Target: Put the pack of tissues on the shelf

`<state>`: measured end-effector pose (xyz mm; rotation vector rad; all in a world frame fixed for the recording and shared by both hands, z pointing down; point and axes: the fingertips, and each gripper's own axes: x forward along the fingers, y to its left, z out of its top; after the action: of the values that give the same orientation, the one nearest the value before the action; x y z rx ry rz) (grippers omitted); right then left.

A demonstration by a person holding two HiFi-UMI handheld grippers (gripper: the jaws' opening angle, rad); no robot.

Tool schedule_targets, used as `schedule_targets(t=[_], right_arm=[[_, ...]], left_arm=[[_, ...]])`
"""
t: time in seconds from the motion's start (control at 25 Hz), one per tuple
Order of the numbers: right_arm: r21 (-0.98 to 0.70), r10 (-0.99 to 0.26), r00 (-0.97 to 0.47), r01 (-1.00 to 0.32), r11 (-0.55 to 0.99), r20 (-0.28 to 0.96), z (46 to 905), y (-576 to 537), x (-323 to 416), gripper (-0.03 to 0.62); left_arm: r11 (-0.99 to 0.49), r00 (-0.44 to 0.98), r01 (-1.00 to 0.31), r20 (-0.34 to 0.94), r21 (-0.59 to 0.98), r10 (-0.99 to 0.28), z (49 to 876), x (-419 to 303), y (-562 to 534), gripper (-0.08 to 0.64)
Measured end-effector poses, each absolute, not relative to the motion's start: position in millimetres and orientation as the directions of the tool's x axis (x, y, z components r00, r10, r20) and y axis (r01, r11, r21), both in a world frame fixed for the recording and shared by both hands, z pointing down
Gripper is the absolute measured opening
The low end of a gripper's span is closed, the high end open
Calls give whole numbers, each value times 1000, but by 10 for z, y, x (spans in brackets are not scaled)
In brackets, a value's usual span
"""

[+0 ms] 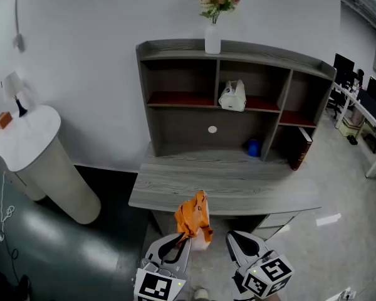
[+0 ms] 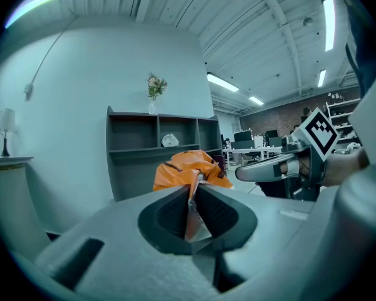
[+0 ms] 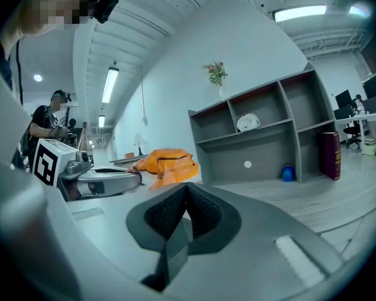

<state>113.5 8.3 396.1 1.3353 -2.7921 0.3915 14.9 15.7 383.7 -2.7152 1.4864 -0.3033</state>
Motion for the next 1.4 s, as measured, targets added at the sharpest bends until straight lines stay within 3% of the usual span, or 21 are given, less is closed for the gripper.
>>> schedule_targets(t=[0.68, 1.4], right_arm=[[-219, -722, -683, -726, 652, 111, 3938, -299, 1071, 2], [-202, -744, -657, -750, 630, 121, 3908, -946, 1075, 2]], left_arm=[[-485, 464, -861, 154, -151, -872, 3774, 97, -200, 25], [-507, 489, -855, 163, -104, -857, 3767, 101, -1007, 25]])
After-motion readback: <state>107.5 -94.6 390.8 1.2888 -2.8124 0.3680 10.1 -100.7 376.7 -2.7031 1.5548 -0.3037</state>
